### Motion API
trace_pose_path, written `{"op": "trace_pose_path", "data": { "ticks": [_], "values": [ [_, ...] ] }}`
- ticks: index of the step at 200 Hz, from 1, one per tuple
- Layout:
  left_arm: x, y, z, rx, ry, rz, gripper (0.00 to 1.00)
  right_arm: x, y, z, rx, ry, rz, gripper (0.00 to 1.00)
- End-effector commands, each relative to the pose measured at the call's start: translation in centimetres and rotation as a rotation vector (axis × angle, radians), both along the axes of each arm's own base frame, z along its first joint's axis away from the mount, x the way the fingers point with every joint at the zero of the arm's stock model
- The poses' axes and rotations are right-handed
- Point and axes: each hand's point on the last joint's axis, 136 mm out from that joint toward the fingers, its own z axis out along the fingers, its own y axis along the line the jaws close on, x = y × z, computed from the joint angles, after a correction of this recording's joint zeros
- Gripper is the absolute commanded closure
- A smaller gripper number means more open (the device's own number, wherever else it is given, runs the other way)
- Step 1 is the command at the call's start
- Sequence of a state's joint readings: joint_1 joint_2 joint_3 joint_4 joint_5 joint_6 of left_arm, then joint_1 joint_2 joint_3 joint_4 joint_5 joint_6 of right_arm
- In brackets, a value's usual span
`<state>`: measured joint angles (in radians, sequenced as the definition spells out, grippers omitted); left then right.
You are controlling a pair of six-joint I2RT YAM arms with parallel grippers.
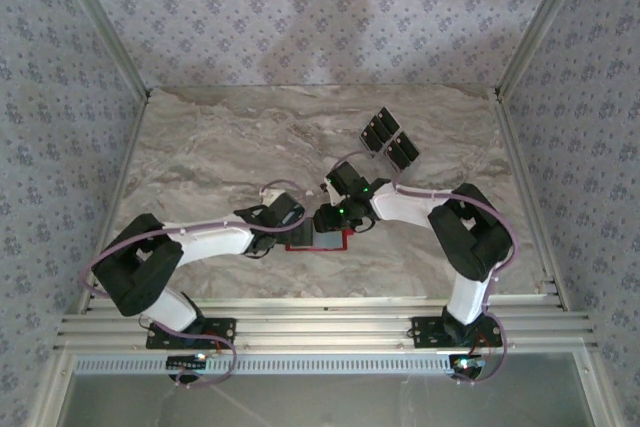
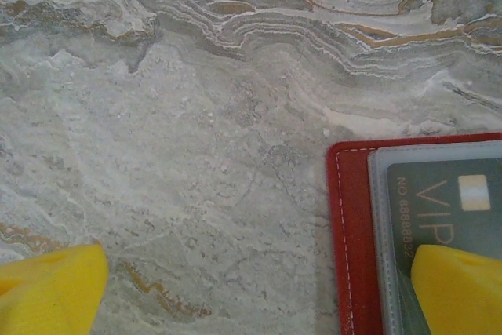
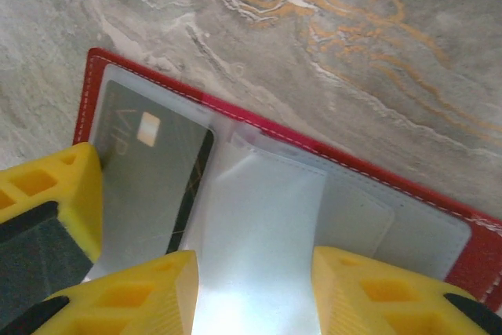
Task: Put the credit cards into the card holder
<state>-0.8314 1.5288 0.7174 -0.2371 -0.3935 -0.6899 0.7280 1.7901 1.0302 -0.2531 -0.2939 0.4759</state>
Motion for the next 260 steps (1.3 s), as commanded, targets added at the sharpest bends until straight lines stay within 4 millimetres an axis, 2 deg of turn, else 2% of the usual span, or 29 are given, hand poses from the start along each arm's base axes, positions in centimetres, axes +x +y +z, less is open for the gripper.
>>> {"op": "trace_pose_path", "data": {
  "ticks": [1, 42, 76, 117, 182, 227, 260],
  "values": [
    [-0.6, 1.6, -0.1, 0.072, 0.015, -0.017, 0.0, -1.2, 0.1, -1.7, 0.001, 0.083, -0.034, 0.56],
    [-1.3, 0.8, 2.9, -0.017, -0.051, -0.07, 0.0, -0.8, 0.9, -2.0, 0.053, 0.118, -0.084, 0.56],
    [-2.9, -1.0, 4.6, -0.101, -0.097, -0.157, 0.0, -0.6, 1.2, -2.0, 0.078, 0.133, -0.115, 0.56],
    [-4.1, -4.0, 5.6, -0.176, -0.146, -0.238, 0.0, -0.5, 1.1, -2.2, 0.087, 0.143, -0.131, 0.56],
    [-3.4, -7.2, 4.7, -0.155, -0.146, -0.281, 0.0, -0.6, 1.0, -2.5, 0.093, 0.158, -0.139, 0.55],
    [-2.5, -7.2, 3.0, -0.099, -0.146, -0.247, 0.0, -0.5, 1.0, -2.4, 0.099, 0.158, -0.139, 0.56],
    [-2.7, -6.4, 1.6, -0.059, -0.12, -0.229, 0.0, -0.4, 1.1, -2.0, 0.11, 0.157, -0.138, 0.56]
  ]
}}
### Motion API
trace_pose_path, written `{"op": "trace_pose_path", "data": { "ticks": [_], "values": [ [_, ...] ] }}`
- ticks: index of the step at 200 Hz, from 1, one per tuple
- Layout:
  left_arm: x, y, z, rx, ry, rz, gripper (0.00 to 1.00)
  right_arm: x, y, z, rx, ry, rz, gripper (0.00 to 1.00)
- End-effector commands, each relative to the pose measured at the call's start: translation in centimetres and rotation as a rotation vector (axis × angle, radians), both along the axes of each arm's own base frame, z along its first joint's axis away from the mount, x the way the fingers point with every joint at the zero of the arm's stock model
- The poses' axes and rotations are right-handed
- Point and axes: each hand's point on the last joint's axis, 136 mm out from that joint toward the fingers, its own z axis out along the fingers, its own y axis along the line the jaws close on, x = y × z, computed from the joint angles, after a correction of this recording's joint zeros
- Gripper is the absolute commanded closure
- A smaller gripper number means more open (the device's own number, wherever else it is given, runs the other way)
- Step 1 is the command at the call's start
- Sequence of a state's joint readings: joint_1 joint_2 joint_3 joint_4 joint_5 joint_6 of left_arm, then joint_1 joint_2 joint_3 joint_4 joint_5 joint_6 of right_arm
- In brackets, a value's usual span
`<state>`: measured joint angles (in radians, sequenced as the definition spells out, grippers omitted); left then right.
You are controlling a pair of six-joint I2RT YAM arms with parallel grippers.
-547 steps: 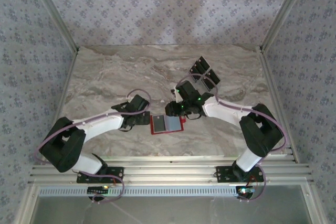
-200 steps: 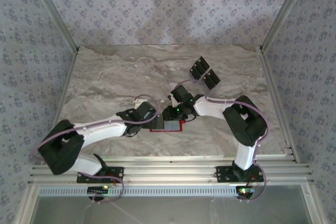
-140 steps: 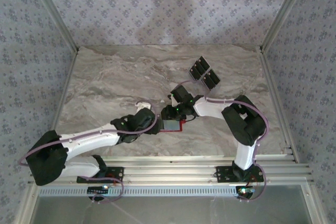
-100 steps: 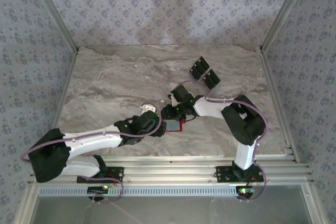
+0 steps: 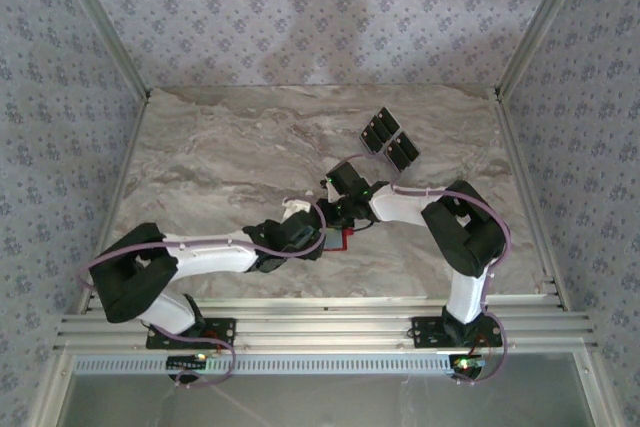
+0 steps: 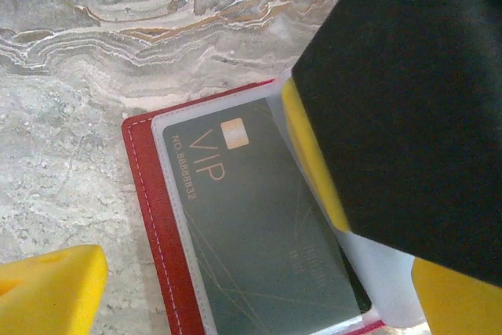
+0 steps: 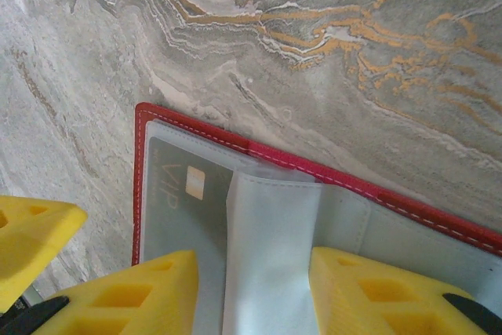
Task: Put the credit cards into the card holder
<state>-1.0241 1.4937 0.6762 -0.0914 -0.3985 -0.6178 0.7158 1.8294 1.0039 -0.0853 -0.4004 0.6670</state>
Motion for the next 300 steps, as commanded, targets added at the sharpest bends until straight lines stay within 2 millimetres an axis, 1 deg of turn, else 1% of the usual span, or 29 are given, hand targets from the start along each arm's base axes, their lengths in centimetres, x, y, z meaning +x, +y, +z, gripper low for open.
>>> {"op": "trace_pose_path", "data": {
  "ticks": [1, 19, 46, 67, 90, 119, 180, 219, 246, 271, 300],
  "values": [
    [0.4, -0.1, 0.2, 0.005, -0.023, 0.021, 0.0, -1.0, -1.1, -2.1, -0.047, 0.069, -0.016, 0.56],
    [0.1, 0.5, -0.7, 0.027, -0.004, 0.035, 0.0, -0.7, -1.1, -1.6, -0.037, 0.063, -0.02, 0.56],
    [-0.3, 1.3, -1.8, 0.047, 0.017, 0.057, 0.0, -0.1, -1.4, 0.1, -0.013, 0.035, -0.034, 0.55],
    [-0.4, 1.4, -1.9, 0.047, 0.02, 0.063, 0.0, 0.4, -2.1, 1.6, -0.002, 0.003, -0.054, 0.55],
    [-0.4, 1.5, -2.1, 0.052, 0.021, 0.064, 0.0, 0.3, -3.1, 2.4, -0.007, -0.015, -0.072, 0.55],
    [-0.5, 1.6, -2.3, 0.052, 0.023, 0.068, 0.0, -0.4, -3.9, 1.7, -0.019, 0.001, -0.085, 0.55],
    [-0.6, 2.0, -2.4, 0.055, 0.026, 0.075, 0.0, -1.9, -4.2, -0.3, -0.048, 0.042, -0.093, 0.55],
    [-0.7, 2.0, -2.6, 0.055, 0.029, 0.074, 0.0, -2.2, -3.5, -1.1, -0.05, 0.062, -0.084, 0.55],
    [-0.5, 1.8, -1.7, 0.036, 0.012, 0.073, 0.0, -2.0, -2.8, -1.4, -0.046, 0.074, -0.078, 0.55],
    [-0.2, 1.8, 0.2, 0.015, -0.024, 0.074, 0.0, -1.6, -2.2, -1.1, -0.027, 0.075, -0.083, 0.55],
    [0.2, 3.1, 2.2, -0.018, -0.057, 0.114, 0.0, -1.0, -1.5, -0.2, -0.002, 0.066, -0.083, 0.55]
  ]
}}
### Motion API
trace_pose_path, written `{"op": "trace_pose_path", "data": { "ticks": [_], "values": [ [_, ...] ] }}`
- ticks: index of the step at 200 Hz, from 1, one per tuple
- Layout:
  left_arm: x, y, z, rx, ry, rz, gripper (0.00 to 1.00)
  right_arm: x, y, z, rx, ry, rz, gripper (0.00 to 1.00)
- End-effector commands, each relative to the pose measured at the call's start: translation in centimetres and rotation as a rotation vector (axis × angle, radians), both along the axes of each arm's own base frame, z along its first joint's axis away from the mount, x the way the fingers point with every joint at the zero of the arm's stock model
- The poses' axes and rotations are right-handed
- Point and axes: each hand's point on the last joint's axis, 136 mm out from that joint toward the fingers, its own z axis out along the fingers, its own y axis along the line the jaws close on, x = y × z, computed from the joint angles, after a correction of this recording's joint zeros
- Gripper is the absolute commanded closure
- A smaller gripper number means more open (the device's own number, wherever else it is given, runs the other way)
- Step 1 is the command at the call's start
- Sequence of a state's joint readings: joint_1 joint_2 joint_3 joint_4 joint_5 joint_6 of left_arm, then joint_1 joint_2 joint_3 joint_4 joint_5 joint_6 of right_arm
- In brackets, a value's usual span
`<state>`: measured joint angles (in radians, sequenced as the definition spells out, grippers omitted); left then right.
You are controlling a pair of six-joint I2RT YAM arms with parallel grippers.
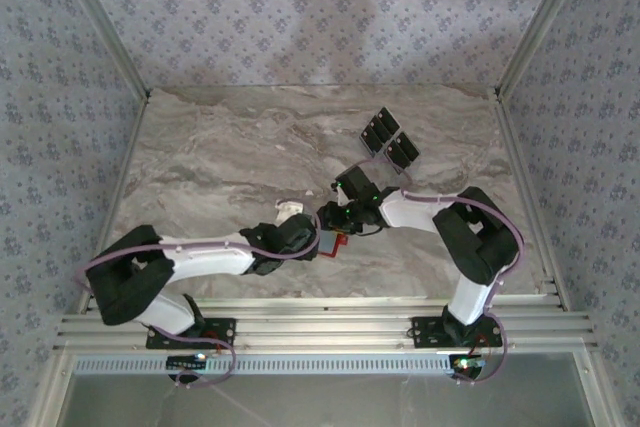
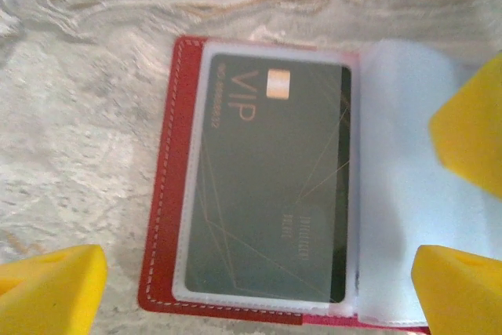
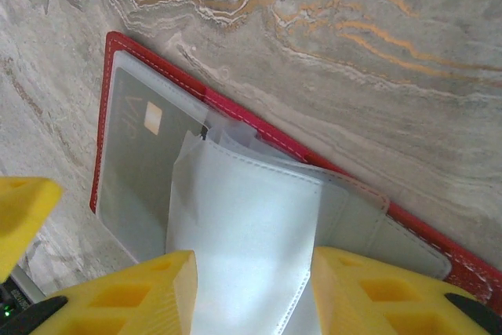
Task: Put the credit cards into the card holder
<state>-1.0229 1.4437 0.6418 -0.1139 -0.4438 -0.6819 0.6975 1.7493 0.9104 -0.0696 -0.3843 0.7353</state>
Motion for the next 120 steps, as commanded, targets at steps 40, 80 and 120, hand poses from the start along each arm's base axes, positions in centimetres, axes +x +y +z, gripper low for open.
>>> {"op": "trace_pose_path", "data": {
  "ticks": [40, 80, 120],
  "values": [
    [0.4, 4.3, 3.4, -0.048, -0.067, 0.11, 0.0, 0.5, 2.2, 0.7, 0.021, 0.028, 0.005, 0.55],
    [0.0, 6.1, 3.8, -0.084, -0.083, 0.143, 0.0, 0.9, 4.1, 1.4, 0.021, 0.023, 0.026, 0.55],
    [-0.7, 7.4, 3.7, -0.115, -0.091, 0.164, 0.0, 1.0, 6.3, 2.5, 0.019, 0.011, 0.053, 0.55]
  ]
}}
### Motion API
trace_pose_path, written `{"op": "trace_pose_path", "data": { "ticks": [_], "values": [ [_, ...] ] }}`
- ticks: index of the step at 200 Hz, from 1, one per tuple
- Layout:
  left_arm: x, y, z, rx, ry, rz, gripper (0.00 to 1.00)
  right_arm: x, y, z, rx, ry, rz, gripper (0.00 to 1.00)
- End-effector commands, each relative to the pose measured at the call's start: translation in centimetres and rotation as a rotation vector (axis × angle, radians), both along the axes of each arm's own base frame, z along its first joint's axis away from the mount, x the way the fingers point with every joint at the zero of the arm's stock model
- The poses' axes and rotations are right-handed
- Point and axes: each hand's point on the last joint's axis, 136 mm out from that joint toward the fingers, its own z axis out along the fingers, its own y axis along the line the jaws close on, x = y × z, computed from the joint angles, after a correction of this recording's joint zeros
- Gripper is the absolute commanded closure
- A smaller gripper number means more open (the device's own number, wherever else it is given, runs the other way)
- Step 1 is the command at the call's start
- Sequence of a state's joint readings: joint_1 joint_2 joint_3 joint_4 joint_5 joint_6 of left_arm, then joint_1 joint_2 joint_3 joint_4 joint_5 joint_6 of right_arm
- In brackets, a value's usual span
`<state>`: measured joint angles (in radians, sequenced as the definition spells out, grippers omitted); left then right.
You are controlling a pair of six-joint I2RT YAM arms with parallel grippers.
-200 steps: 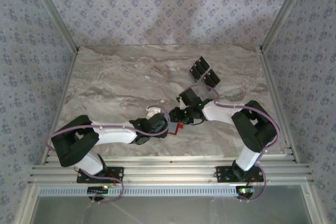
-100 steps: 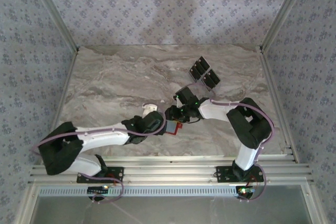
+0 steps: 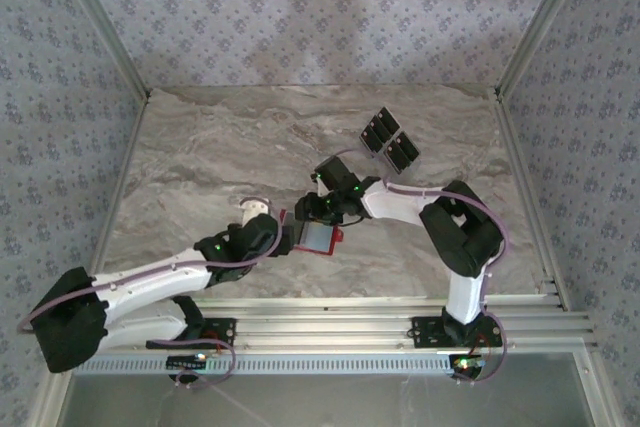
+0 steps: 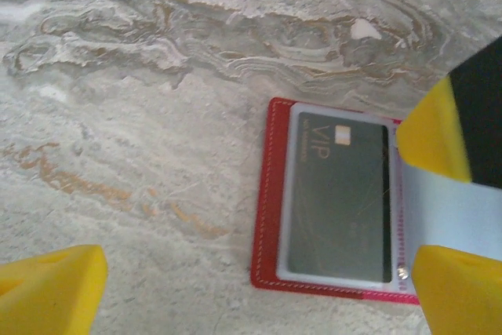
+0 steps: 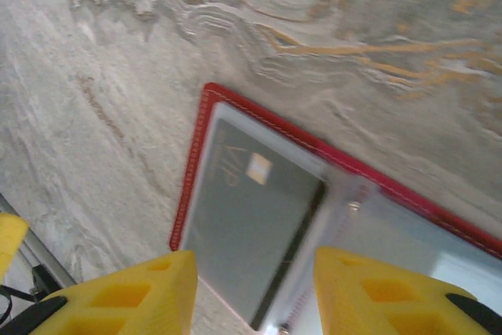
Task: Put the credit cards into the card holder
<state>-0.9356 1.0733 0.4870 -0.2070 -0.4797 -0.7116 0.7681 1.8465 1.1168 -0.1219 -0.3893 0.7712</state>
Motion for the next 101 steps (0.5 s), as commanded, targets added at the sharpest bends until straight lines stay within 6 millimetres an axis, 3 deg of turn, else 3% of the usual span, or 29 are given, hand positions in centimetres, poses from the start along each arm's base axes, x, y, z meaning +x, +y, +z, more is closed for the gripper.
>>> {"op": "trace_pose_path", "data": {
  "ticks": [1, 20, 45, 89, 93, 101],
  "values": [
    [-0.3, 1.2, -0.1, -0.011, -0.003, 0.033, 0.0, -0.4, 1.0, -0.2, -0.031, 0.028, 0.009, 0.55],
    [-0.4, 1.7, -0.3, -0.021, -0.002, 0.041, 0.0, 0.0, 2.5, 0.3, -0.026, 0.019, 0.025, 0.55],
    [-0.7, 1.9, -0.6, -0.024, 0.006, 0.03, 0.0, 0.2, 2.5, 0.7, -0.051, -0.004, 0.019, 0.55],
    [-0.7, 1.1, -1.2, -0.014, 0.024, -0.01, 0.0, -0.1, -1.5, 1.7, -0.17, -0.074, -0.039, 0.55],
    [-0.7, 0.9, -1.2, -0.014, 0.027, -0.014, 0.0, -0.8, -2.6, 0.5, -0.201, -0.053, -0.042, 0.55],
    [-0.6, 0.7, -1.3, -0.014, 0.03, -0.017, 0.0, -1.1, -3.3, 0.2, -0.221, -0.051, -0.046, 0.55]
  ]
}}
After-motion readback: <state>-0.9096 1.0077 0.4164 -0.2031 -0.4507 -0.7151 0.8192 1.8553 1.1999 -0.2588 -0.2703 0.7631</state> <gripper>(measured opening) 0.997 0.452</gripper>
